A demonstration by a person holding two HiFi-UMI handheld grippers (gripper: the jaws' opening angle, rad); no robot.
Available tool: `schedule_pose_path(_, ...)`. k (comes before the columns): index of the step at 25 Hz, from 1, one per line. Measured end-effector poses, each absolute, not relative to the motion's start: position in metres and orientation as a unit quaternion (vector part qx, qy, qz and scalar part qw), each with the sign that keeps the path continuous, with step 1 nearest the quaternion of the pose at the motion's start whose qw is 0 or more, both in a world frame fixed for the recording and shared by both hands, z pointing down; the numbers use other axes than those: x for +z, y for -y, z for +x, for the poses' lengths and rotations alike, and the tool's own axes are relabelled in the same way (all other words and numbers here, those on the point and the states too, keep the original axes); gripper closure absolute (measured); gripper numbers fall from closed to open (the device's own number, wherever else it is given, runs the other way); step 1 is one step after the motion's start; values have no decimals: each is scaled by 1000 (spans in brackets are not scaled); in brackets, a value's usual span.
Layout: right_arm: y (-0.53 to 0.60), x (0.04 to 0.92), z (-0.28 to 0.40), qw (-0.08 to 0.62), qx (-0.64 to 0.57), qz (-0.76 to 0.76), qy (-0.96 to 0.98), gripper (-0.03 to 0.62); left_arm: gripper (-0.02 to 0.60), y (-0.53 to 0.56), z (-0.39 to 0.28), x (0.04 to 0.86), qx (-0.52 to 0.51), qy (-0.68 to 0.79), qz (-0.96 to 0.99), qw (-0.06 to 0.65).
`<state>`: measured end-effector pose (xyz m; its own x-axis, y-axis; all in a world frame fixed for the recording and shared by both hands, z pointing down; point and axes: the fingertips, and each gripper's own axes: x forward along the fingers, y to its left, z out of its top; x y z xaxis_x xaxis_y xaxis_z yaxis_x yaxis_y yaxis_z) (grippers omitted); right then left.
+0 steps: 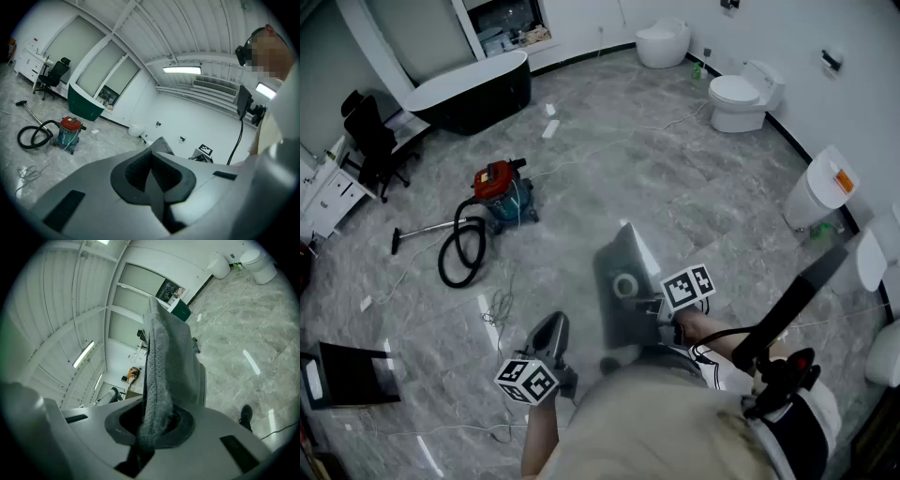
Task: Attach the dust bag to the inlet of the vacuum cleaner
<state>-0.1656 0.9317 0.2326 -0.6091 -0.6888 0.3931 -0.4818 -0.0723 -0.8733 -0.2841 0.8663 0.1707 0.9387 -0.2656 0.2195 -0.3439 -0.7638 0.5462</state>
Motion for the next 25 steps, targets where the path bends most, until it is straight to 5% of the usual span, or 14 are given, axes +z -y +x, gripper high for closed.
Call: schedule_pose_path(25,-898,228,-128,110,-568,-466,-669,554,588,-829,-260,165,95,178,943,266)
